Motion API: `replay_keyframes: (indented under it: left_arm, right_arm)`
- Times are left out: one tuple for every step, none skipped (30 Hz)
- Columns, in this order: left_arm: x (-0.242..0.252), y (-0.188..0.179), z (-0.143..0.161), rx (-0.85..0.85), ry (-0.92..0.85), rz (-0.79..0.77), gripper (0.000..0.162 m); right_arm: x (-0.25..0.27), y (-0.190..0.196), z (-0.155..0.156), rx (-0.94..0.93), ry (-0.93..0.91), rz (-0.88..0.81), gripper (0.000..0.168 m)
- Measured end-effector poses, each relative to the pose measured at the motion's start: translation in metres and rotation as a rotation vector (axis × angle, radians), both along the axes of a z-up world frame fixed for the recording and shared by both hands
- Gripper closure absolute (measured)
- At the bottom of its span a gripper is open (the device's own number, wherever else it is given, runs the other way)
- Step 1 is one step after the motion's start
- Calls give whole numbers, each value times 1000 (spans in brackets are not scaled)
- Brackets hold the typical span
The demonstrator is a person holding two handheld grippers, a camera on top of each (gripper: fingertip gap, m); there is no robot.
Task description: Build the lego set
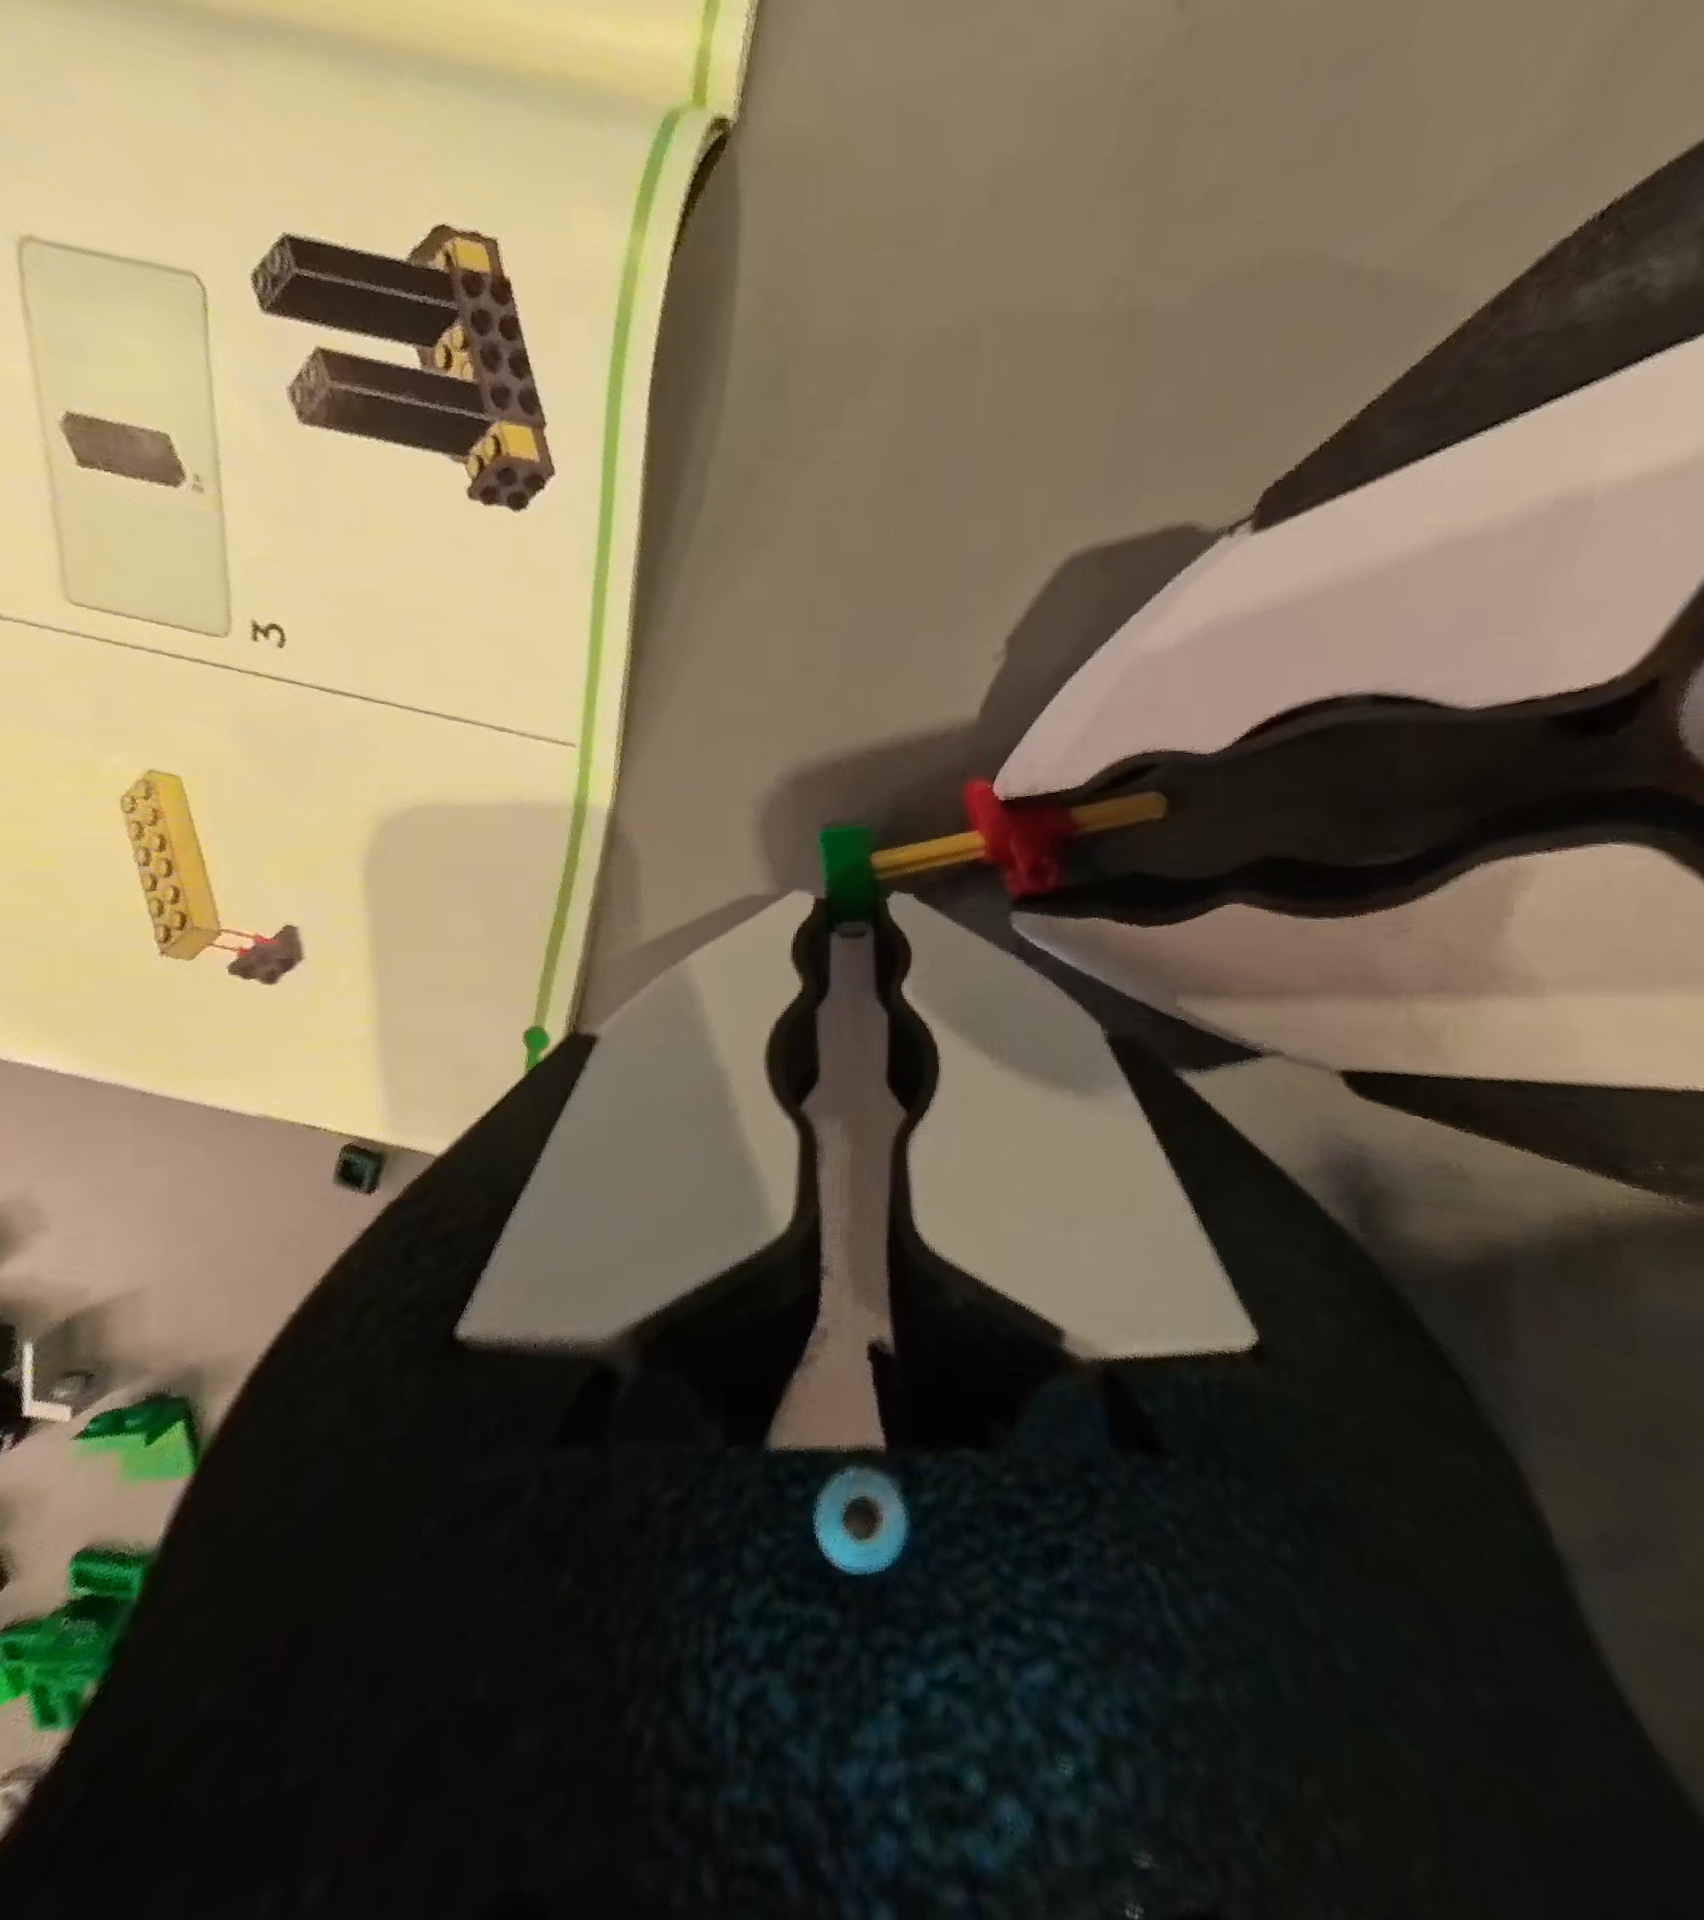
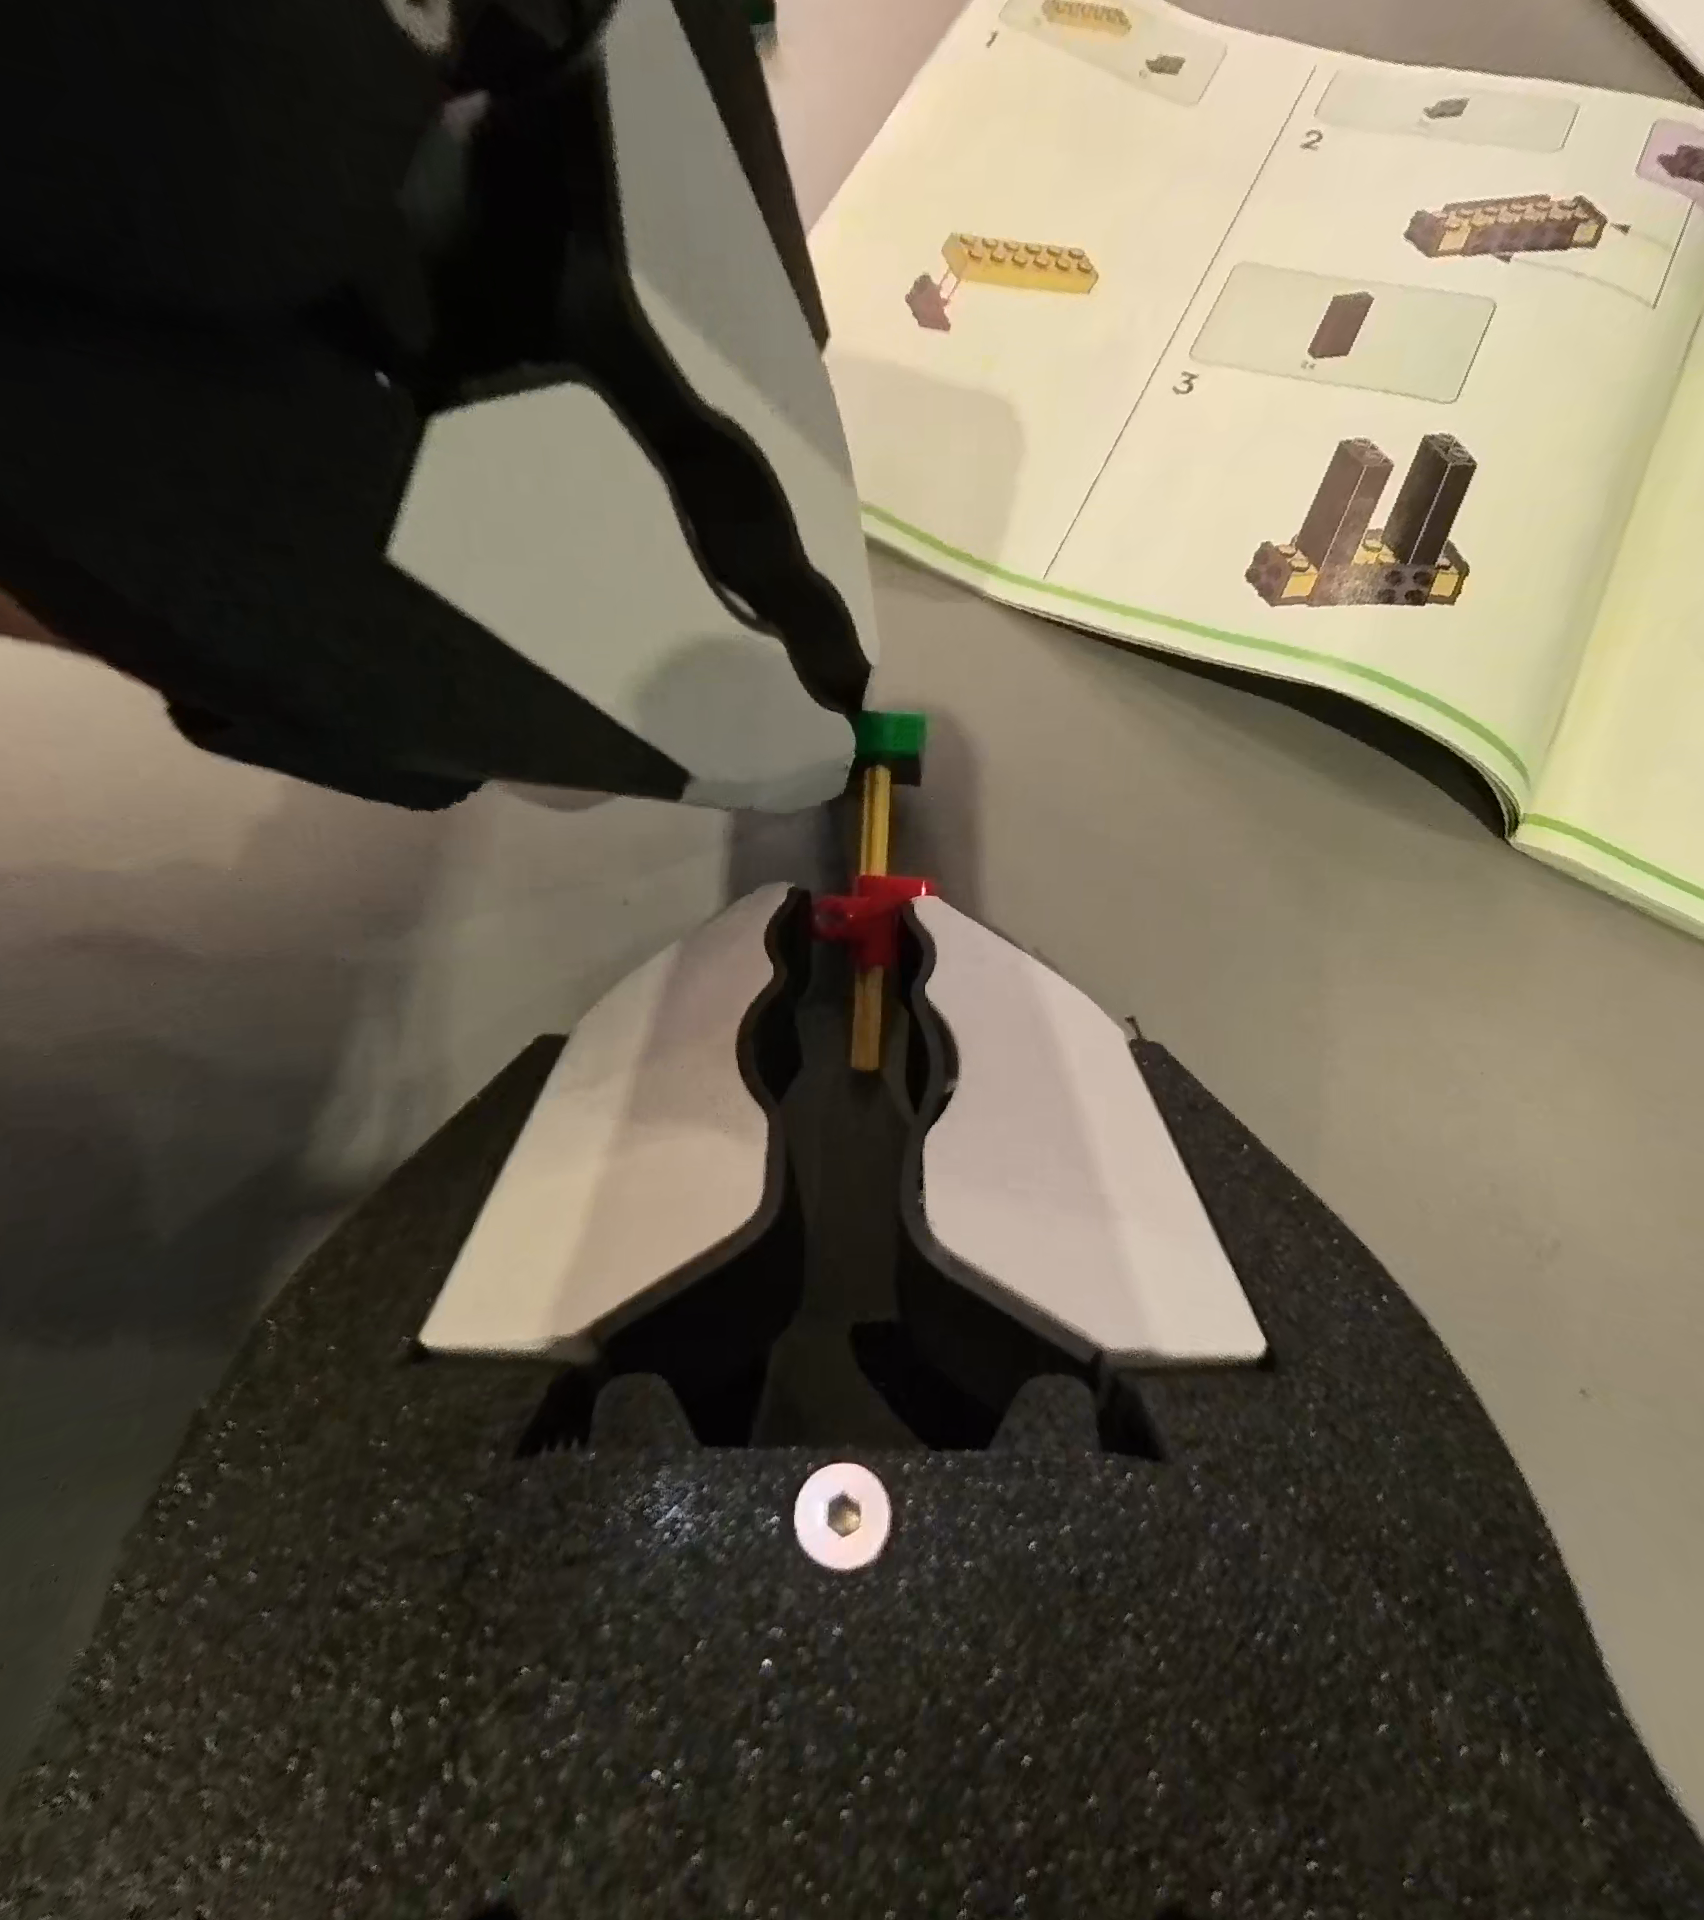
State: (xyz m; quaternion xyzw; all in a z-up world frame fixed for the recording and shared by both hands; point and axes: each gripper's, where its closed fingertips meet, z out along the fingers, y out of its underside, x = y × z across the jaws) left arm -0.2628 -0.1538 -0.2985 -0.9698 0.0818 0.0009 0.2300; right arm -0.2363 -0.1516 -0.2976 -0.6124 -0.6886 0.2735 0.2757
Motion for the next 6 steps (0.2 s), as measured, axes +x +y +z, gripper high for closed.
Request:
replay_keyframes:
  left_arm:
    - [0,0,0,5,8,0,154]
    - [0,1,0,15,14,1,154]
    - [0,1,0,26,18,2,154]
    - [0,1,0,39,19,3,154]
    - [0,1,0,52,18,5,154]
    - [0,1,0,68,18,7,154]
  right_arm:
    - [0,0,0,-14,-1,-4,153]
    - [0,0,0,-33,0,-7,153]
    - [0,0,1,-56,-1,-11,153]
    - [0,-1,1,-80,-2,-14,153]
    - [0,-1,1,-99,-2,-17,153]
    - [0,-1,1,-116,0,-20,153]
